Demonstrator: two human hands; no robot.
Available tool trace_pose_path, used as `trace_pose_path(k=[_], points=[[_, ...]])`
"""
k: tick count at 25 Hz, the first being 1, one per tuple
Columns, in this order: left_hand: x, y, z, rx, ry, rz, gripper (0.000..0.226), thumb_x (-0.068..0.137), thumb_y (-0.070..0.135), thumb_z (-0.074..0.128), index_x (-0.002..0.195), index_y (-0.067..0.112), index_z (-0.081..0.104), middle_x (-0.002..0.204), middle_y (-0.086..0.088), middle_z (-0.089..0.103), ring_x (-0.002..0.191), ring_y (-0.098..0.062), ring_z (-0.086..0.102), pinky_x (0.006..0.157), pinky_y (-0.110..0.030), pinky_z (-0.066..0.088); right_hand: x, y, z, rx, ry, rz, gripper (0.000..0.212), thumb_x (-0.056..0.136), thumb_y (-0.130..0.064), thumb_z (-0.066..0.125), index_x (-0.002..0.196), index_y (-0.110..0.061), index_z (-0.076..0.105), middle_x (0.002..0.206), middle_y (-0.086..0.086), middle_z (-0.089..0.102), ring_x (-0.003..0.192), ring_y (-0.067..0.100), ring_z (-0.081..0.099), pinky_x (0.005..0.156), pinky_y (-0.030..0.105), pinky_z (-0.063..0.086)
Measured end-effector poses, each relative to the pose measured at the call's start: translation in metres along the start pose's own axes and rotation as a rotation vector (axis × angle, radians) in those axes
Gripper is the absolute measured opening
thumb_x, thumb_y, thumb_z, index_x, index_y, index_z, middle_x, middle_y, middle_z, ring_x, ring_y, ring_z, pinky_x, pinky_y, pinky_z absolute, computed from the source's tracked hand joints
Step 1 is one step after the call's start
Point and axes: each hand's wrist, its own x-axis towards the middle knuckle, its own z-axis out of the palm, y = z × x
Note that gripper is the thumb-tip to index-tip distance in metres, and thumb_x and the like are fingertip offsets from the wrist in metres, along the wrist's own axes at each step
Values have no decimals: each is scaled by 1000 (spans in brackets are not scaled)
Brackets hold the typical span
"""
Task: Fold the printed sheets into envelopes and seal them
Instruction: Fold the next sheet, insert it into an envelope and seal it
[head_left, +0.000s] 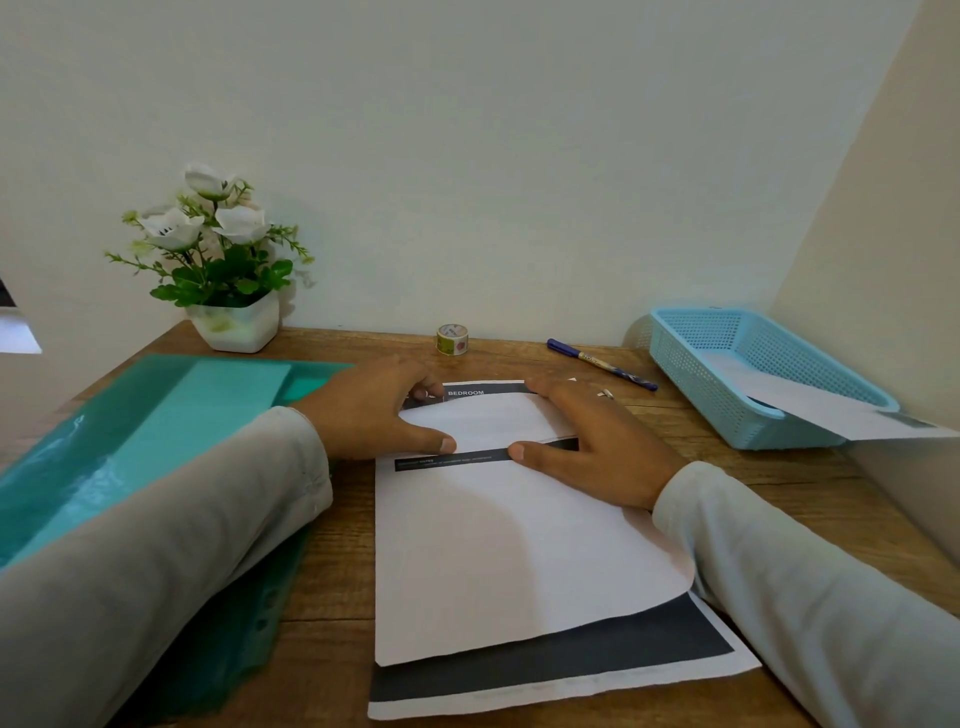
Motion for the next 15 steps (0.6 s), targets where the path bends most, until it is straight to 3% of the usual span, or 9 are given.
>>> trace_pose_path(k=[3,7,10,15], points=[[0,1,1,-126,-21,-17,63,78,55,75,132,33,52,118,13,55,103,-5,53,79,-16,43,1,2,1,18,1,8,94,78,-84,48,155,-32,34,158,-11,42,145,14,38,119,46,33],[-1,0,1,-219,-31,-22,56,74,51,80,122,34,58,107,15,56,95,-5,55,74,-15,44,2,5,3,55,43,18,92,77,-83,55,153,-36,34,154,-13,44,140,14,43,114,44,40],[-4,2,0,-232,4,-31,50,73,48,83,112,36,54,105,21,50,96,-4,53,73,-13,43,2,6,3,52,102,9,83,81,-73,66,150,-37,37,150,-14,47,137,13,45,109,38,42],[-7,5,-1,-368,254,51,25,79,31,81,96,35,63,97,16,67,90,-5,64,74,-19,52,2,6,1,138,323,-26,80,82,-48,78,151,-30,40,153,-8,44,142,12,40,117,38,35]])
